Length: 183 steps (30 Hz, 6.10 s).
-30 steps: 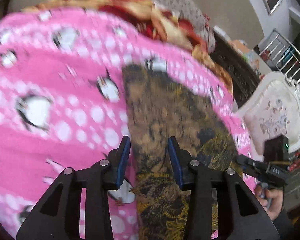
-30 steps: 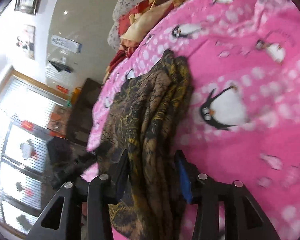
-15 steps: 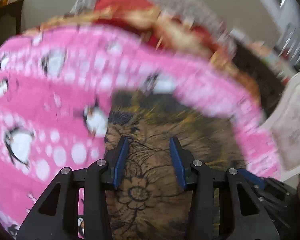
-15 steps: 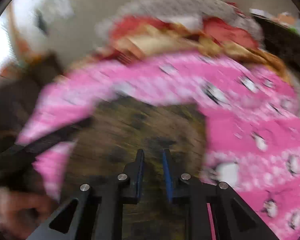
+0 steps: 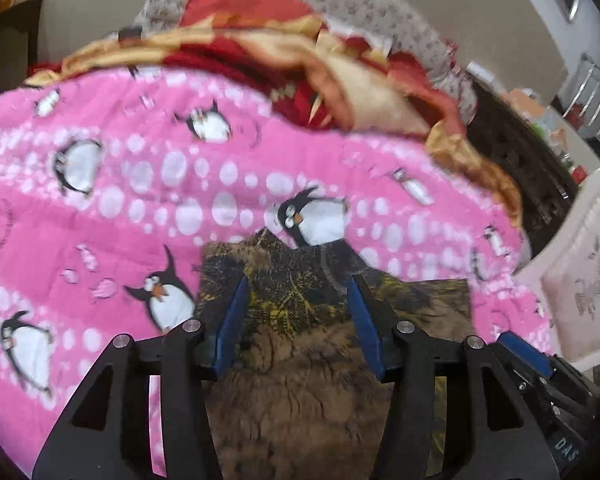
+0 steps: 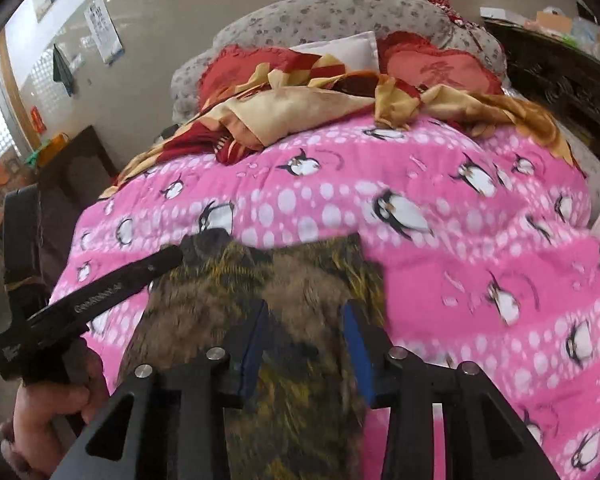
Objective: Fold small clothes
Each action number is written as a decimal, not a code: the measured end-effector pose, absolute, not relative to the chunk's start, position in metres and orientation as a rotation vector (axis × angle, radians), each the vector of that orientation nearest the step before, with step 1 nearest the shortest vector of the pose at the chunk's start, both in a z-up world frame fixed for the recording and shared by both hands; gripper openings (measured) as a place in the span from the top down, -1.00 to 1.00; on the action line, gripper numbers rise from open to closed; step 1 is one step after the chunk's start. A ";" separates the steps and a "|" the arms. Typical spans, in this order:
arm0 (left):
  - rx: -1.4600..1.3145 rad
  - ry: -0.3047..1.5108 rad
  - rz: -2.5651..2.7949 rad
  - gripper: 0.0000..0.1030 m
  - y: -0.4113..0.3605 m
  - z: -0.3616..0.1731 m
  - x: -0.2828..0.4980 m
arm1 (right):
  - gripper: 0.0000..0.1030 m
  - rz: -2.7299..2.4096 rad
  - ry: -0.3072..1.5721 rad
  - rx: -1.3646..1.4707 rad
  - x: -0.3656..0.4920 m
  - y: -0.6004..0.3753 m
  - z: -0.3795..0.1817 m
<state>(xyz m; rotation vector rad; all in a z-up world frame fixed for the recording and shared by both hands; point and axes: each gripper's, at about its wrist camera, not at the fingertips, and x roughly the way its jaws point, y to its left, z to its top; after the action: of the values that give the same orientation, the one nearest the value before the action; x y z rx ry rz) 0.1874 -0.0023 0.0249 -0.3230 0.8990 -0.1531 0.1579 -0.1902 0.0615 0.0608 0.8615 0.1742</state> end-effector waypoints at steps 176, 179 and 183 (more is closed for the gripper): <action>-0.531 1.005 -0.522 -0.40 0.036 -0.006 -0.002 | 0.21 0.684 1.058 0.305 0.043 -0.235 -0.005; -0.659 1.021 -0.455 0.53 0.058 -0.020 -0.001 | 0.42 0.658 1.048 0.313 0.038 -0.241 -0.009; -0.697 0.993 -0.457 0.63 0.063 -0.022 -0.009 | 0.43 0.655 1.067 0.305 0.034 -0.240 -0.010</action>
<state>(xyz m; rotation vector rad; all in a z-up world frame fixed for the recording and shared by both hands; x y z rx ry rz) -0.0092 0.0627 -0.0216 -0.6969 0.9930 -0.4565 0.0338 -0.2397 -0.0105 0.3051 1.0673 0.6547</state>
